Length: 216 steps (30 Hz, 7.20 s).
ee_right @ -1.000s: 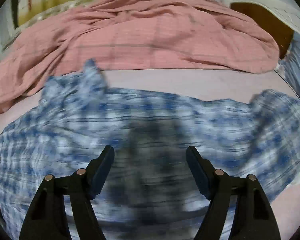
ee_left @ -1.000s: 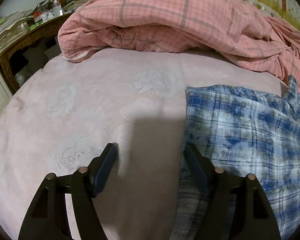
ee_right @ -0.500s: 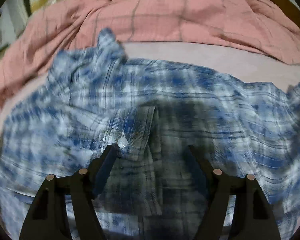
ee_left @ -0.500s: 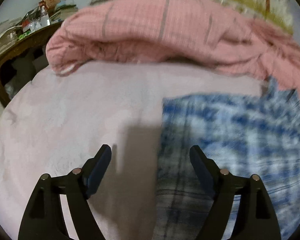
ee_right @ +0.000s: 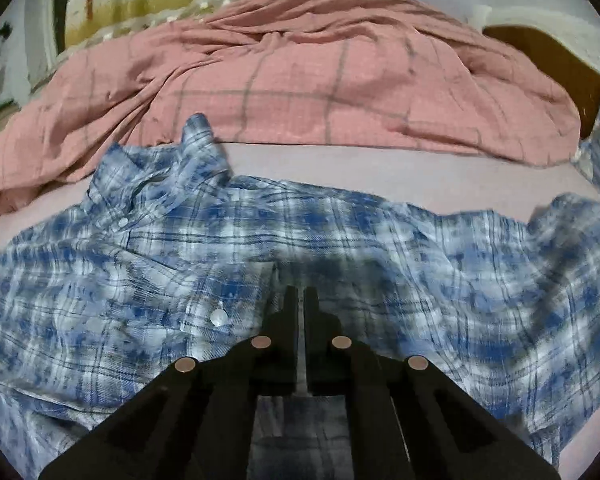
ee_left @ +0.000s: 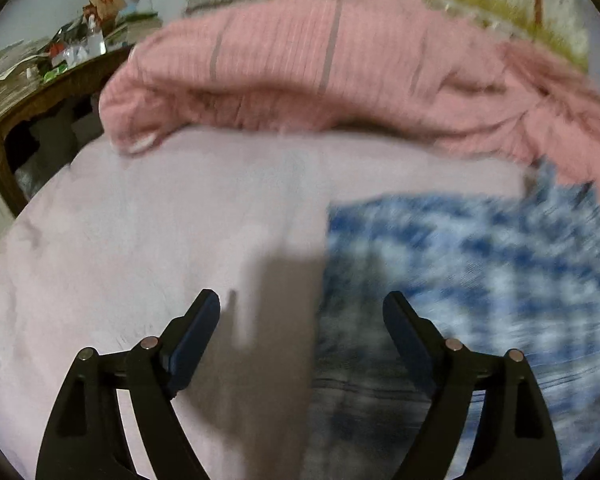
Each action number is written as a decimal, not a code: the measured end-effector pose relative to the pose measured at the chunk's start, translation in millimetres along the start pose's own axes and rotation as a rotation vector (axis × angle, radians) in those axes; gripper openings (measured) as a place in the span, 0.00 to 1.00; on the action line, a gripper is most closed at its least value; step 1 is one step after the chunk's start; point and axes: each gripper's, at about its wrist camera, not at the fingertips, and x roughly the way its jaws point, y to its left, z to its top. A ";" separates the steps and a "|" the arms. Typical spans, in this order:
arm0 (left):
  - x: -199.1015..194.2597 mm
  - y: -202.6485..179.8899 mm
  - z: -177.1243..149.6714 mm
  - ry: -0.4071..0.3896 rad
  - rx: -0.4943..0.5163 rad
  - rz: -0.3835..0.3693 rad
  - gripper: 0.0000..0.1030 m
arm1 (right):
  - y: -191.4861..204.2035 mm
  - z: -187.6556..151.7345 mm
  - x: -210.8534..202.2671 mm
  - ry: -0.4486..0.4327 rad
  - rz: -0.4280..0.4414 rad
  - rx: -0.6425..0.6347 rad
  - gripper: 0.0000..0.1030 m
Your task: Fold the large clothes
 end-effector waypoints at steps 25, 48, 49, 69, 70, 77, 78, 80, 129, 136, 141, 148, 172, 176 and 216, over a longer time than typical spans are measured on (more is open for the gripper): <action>-205.2 -54.1 9.4 -0.584 0.131 -0.184 1.00 | -15.0 19.2 -137.0 -0.408 0.005 0.090 1.00; -172.5 -64.5 -4.5 -0.567 0.101 -0.276 1.00 | -362.4 -10.6 -187.0 -0.329 0.001 0.691 0.93; -168.8 -68.5 -7.3 -0.560 0.105 -0.303 1.00 | -377.5 -17.4 -182.6 -0.327 -0.017 0.741 0.89; -136.7 -115.0 -30.3 -0.453 0.207 -0.371 1.00 | -457.4 -53.2 -118.6 -0.359 0.105 0.946 0.35; -135.9 -115.0 -30.2 -0.449 0.207 -0.372 1.00 | -456.6 -53.9 -121.0 -0.384 0.106 0.947 0.32; -136.8 -108.7 -27.8 -0.458 0.201 -0.374 1.00 | -424.7 -36.8 -136.3 -0.475 -0.035 0.759 0.18; -137.7 -106.8 -27.1 -0.460 0.196 -0.377 1.00 | -424.1 -37.6 -137.9 -0.492 -0.032 0.762 0.16; -136.9 -104.2 -25.4 -0.457 0.188 -0.387 1.00 | -422.4 -37.3 -143.1 -0.518 -0.042 0.750 0.13; -102.0 -84.8 -9.1 -0.365 0.154 -0.049 1.00 | 1.0 20.2 -66.9 -0.186 0.095 0.087 0.05; -92.7 -57.8 -1.6 -0.313 0.051 -0.114 1.00 | 87.5 -10.7 -18.8 0.027 0.141 0.056 0.05; -95.4 -59.0 -2.2 -0.324 0.064 -0.127 1.00 | 98.0 -31.5 -29.6 0.025 0.128 0.077 0.06; -102.1 -65.9 -4.3 -0.359 0.107 -0.118 1.00 | 81.5 -29.6 -55.5 -0.010 0.306 0.067 0.73; -124.1 -332.8 -84.9 0.013 0.597 -0.683 0.70 | -150.1 2.1 -142.4 -0.106 0.001 0.460 0.73; -103.3 -376.5 -100.0 0.155 0.593 -0.724 0.79 | -165.8 -3.5 -133.5 -0.085 -0.023 0.497 0.73; -85.9 -217.7 62.8 0.127 0.273 -0.229 0.02 | -89.8 -10.1 -9.4 0.184 -0.002 0.280 0.73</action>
